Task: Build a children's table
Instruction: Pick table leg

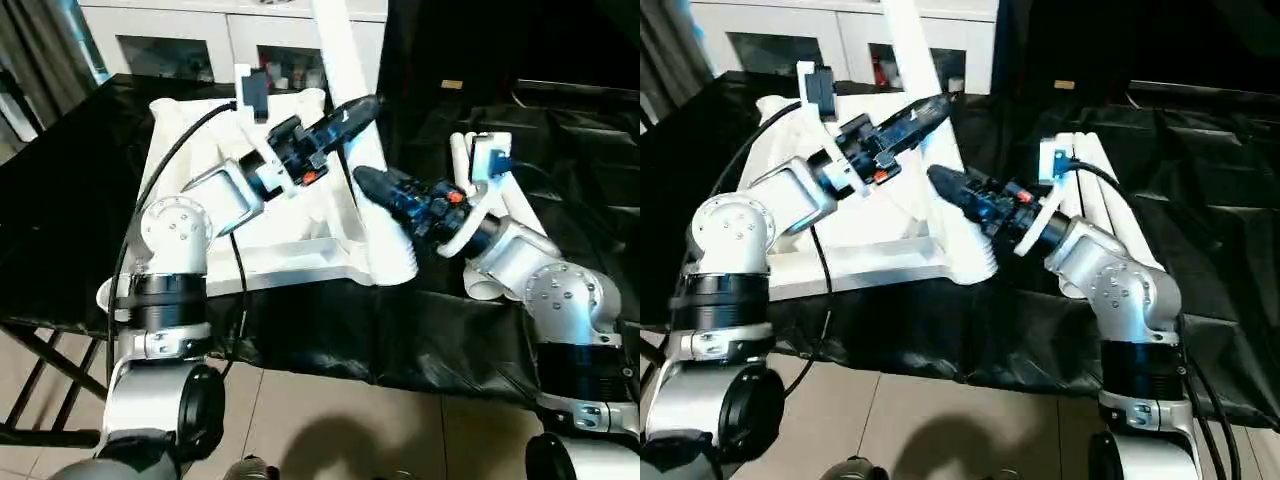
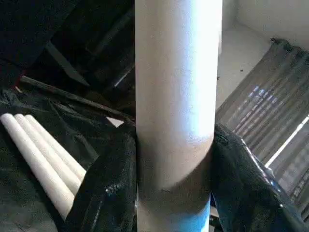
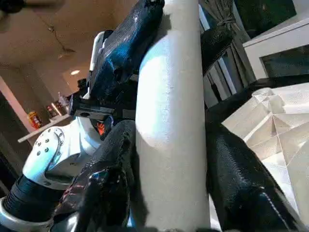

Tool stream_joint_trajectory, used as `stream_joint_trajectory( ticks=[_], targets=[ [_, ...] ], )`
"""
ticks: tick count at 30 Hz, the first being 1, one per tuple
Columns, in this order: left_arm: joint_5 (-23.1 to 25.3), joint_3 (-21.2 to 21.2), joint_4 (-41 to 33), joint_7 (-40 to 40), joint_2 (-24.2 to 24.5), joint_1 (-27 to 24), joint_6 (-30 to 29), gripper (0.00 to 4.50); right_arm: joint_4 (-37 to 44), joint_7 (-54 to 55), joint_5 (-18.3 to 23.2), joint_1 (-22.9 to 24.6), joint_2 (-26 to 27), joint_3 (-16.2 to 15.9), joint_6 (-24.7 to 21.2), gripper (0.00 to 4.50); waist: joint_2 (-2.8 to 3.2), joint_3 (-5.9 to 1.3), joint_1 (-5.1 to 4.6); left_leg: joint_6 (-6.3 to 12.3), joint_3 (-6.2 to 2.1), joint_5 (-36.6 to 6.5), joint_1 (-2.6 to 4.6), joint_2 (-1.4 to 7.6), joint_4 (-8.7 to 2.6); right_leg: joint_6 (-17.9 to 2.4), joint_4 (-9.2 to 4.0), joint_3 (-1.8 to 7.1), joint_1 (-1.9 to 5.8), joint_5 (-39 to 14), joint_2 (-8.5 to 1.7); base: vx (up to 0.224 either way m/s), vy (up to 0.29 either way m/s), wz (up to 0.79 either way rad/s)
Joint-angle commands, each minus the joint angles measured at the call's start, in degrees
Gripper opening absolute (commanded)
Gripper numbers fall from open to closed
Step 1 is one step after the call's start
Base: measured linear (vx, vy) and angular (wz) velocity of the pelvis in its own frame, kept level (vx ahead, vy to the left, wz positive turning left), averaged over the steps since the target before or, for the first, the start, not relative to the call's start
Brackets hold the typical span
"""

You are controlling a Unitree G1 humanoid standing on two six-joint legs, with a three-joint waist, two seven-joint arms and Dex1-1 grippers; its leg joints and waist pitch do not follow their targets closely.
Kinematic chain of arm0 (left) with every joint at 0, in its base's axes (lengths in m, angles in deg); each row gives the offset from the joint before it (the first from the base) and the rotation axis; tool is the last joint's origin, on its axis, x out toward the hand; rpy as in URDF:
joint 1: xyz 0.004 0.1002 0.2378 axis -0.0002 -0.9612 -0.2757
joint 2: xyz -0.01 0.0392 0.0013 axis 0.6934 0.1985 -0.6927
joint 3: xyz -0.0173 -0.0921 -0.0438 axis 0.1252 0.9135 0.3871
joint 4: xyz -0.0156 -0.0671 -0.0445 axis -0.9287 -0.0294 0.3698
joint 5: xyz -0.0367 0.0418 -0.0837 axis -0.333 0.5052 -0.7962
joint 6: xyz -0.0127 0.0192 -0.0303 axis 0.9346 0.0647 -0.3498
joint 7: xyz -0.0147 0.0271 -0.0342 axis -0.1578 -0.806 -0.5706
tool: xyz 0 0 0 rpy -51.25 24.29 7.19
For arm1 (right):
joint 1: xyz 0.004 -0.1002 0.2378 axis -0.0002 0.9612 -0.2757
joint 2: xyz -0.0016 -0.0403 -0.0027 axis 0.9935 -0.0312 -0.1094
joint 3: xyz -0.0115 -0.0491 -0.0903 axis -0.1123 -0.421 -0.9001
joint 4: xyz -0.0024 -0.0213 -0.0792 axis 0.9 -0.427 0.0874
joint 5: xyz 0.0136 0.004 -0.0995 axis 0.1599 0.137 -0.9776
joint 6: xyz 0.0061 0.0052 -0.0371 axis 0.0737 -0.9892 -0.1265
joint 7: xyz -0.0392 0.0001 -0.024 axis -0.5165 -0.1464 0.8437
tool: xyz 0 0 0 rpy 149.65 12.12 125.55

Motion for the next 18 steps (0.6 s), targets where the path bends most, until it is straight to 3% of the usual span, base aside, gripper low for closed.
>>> stream_joint_trajectory(
  ticks=[1, 9, 10, 11, 12, 13, 15, 18],
  targets=[
    [-1.8, -2.6, -2.4, 2.2, -0.6, 0.8, -0.9, 1.85, -1.1, 2.0, -2.2, 0.1, -0.7, -0.4, 0.1, 1.80, -0.16, -4.63, -0.09, 1.82, -0.85, -0.9, 0.61, 2.20, -4.08, -13.4, -4.17, 2.66, 4.15, -0.7, -4.37, 0.000, 0.000, 0.00],
    [0.1, -3.1, -2.6, 1.1, -0.3, 0.1, 0.5, 1.84, -1.6, 2.4, -3.3, -0.2, -1.6, -1.4, 0.9, 1.80, -0.35, -4.68, -0.06, 2.34, -0.80, 0.0, 0.57, 2.19, -4.00, -13.6, -3.99, 2.68, 4.18, 0.4, -4.38, 0.000, 0.000, 0.00],
    [1.0, -3.7, -2.8, 1.0, -0.1, -0.1, 1.3, 1.84, -1.6, 2.9, -4.3, -0.3, -1.8, -2.1, 1.4, 2.36, -0.46, -4.66, -0.05, 2.30, -0.80, -0.2, 0.54, 2.18, -4.02, -13.3, -4.06, 2.68, 4.20, -0.2, -4.38, 0.000, 0.000, 0.00],
    [1.7, -4.0, -2.9, 0.8, 0.0, -0.2, 1.9, 1.84, -1.7, 3.1, -4.9, -0.3, -1.9, -2.5, 1.6, 2.50, -0.44, -4.66, -0.08, 2.29, -0.79, -0.2, 0.57, 2.24, -4.02, -13.1, -4.11, 2.69, 4.15, -0.7, -4.42, 0.000, 0.000, 0.00],
    [3.3, -5.0, -3.2, 0.6, 0.4, -0.3, 3.1, 1.84, -1.9, 3.4, -5.8, -0.4, -2.1, -3.1, 1.8, 2.50, -0.70, -4.67, -0.09, 2.23, -0.79, -0.1, 0.57, 2.27, -4.05, -12.9, -4.14, 2.69, 4.16, -0.8, -4.45, 0.000, 0.000, 0.00],
    [4.1, -5.7, -3.3, 0.6, 0.6, -0.4, 3.8, 1.84, -2.0, 3.5, -6.1, -0.5, -2.2, -3.4, 1.9, 2.56, -0.50, -4.65, -0.14, 1.93, -0.79, 0.3, 0.64, 2.29, -4.07, -12.5, -4.06, 2.70, 4.07, -1.3, -4.38, 0.000, 0.000, 0.00],
    [5.1, -6.2, -3.4, 0.3, 0.7, -0.4, 4.6, 1.84, -2.0, 3.6, -6.5, -0.6, -2.3, -3.7, 2.0, 2.83, -0.65, -4.66, -0.10, 2.04, -0.78, 0.4, 0.60, 2.25, -4.05, -12.4, -4.08, 2.75, 4.11, -1.2, -4.42, 0.000, 0.000, 0.00],
    [11.1, -9.6, -3.0, -2.8, 1.7, 0.5, 8.6, 1.84, -2.4, 7.9, -13.0, -1.9, -3.4, -8.4, 3.1, 2.96, -0.71, -4.68, -0.11, 1.76, -0.87, 1.5, 0.54, 2.30, -4.05, -11.9, -3.93, 2.71, 4.08, -0.6, -4.42, 0.000, 0.000, 0.00]
  ],
)
